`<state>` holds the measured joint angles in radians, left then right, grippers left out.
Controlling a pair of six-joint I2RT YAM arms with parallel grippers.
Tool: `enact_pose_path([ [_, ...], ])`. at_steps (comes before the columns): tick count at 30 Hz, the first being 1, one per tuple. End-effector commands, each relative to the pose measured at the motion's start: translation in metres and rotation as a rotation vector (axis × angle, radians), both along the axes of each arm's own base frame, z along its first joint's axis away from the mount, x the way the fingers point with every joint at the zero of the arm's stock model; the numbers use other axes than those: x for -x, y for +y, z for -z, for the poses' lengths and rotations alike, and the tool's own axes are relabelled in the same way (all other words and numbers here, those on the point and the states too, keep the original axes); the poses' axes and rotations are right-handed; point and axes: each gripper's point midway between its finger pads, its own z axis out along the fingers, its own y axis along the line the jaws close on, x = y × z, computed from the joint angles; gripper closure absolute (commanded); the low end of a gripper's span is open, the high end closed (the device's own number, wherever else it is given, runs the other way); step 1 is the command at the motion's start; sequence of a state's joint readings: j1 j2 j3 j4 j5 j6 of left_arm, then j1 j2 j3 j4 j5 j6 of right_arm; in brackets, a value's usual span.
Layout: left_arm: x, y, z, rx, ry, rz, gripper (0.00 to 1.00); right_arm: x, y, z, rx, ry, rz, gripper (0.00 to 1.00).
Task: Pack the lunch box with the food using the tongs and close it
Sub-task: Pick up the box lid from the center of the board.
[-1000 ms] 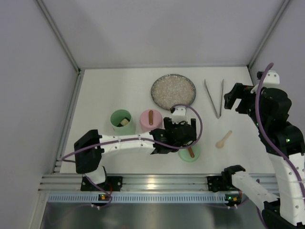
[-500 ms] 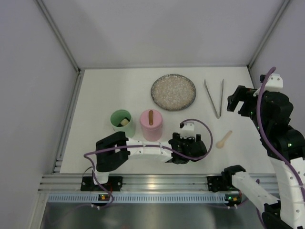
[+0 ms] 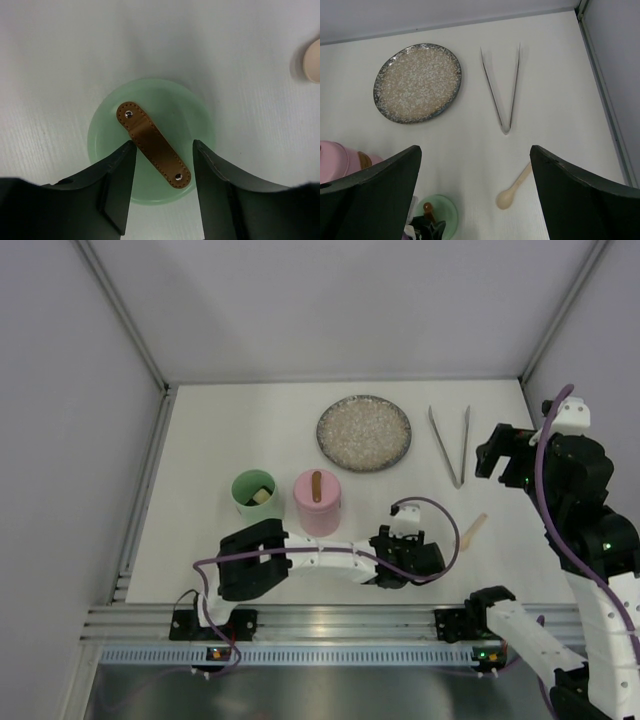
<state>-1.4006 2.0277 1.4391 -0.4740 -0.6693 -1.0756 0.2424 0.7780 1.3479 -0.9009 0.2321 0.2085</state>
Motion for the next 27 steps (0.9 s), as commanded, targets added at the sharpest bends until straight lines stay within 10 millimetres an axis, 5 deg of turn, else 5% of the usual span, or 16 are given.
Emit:
enact_pose_path([
  [1,0.004,-0.001,-0.001,-0.027,0.003,0.009,0.46,0.001,0.006,-0.006,-0.001,-0.037,-0.034,0.09],
  [14,-0.001,0.012,0.007,-0.100,0.059,0.084,0.72,0.005,0.006,-0.012,0.003,-0.058,-0.047,0.09],
  [20,-0.002,0.029,0.001,-0.126,0.109,0.164,0.67,0.004,0.009,-0.014,-0.005,-0.063,-0.061,0.09],
  [27,-0.006,0.039,-0.023,-0.126,0.074,0.216,0.82,0.004,0.012,-0.016,-0.015,-0.071,-0.073,0.09],
])
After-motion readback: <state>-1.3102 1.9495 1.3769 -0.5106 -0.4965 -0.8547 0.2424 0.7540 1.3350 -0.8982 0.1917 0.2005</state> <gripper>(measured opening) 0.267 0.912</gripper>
